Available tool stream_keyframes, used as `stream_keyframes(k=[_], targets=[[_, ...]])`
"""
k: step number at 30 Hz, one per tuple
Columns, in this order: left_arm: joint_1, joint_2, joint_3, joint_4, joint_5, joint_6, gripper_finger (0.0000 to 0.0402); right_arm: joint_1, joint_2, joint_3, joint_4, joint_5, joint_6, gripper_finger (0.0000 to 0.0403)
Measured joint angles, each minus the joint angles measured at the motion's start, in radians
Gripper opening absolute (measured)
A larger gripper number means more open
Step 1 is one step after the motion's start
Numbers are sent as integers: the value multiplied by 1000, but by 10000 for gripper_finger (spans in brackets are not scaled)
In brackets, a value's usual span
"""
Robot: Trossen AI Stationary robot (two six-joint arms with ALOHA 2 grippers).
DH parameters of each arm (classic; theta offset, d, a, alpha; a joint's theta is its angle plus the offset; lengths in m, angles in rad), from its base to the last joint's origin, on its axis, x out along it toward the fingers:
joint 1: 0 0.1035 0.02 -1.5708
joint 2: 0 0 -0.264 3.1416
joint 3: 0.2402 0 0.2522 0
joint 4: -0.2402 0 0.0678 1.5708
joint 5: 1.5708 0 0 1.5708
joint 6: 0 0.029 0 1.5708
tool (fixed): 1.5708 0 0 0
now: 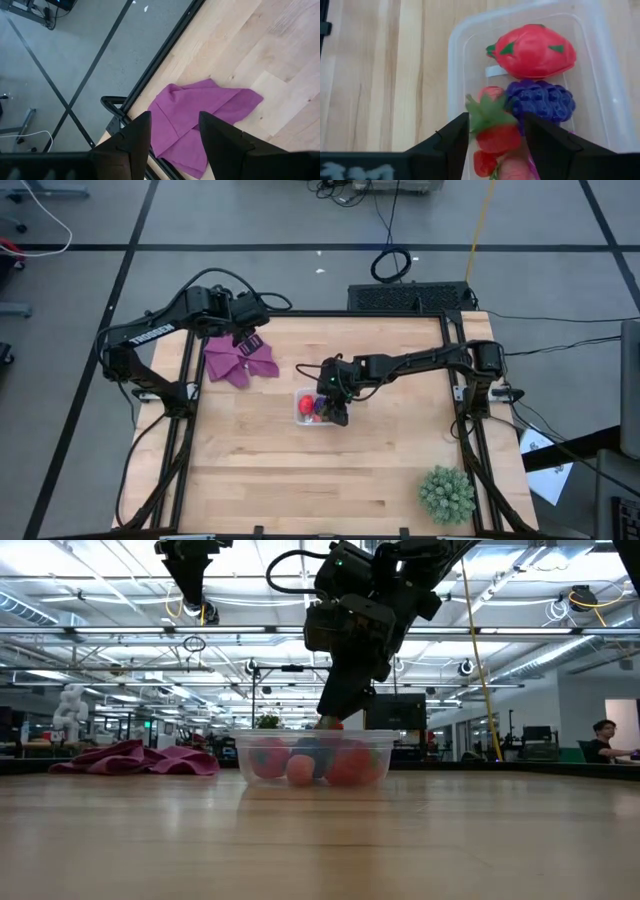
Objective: Pick and placing Produce into tupperware
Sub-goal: Put the red strawberry into the transparent bin, then return to Home Position
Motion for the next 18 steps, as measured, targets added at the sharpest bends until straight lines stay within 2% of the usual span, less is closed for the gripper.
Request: stream_keyframes(k=[11,18], targets=[[0,0,0,0,-3,38,172,-7,-6,0,20,-1,0,205],[0,-4,0,8,-28,85,172,-7,-94,0,96,2,7,205]])
